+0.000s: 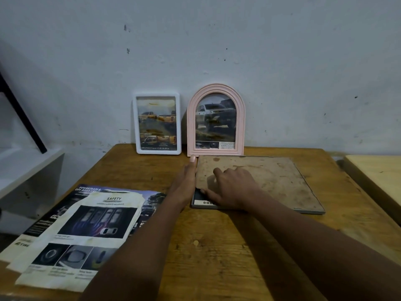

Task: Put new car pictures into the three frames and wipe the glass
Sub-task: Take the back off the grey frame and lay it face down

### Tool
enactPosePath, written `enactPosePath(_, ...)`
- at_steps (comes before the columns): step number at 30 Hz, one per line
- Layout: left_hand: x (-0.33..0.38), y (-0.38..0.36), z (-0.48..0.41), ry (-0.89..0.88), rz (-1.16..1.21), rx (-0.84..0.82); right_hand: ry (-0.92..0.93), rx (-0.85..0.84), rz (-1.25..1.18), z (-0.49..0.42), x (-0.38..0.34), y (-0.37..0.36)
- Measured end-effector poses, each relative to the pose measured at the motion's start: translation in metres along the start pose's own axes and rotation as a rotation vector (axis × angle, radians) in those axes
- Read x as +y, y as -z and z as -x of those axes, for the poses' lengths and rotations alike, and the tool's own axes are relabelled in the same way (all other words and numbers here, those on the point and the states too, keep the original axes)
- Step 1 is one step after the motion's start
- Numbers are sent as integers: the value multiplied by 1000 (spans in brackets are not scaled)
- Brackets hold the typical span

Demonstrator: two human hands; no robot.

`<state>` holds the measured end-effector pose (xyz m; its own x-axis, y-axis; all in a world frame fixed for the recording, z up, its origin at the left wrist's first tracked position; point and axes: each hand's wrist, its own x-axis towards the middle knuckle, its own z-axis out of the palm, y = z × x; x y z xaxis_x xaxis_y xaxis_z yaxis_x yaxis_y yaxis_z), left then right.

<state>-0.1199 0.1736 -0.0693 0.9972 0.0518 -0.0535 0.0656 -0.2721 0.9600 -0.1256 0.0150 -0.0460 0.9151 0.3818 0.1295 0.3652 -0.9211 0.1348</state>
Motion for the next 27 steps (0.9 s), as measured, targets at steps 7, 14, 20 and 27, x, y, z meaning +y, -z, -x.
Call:
enactPosePath(7,1,-3,4,-39,-49,-36,301,6,151,-2,1,13)
enactPosePath(14,-12,-11,9,-171,-197,1,333,31,202,4,10,23)
enactPosePath(20,-11,-10,8,-121,-262,-5,321,145,154,11,17,34)
enactPosePath(27,5,-9,3,-25,-185,-51,278,314,100,21,36,58)
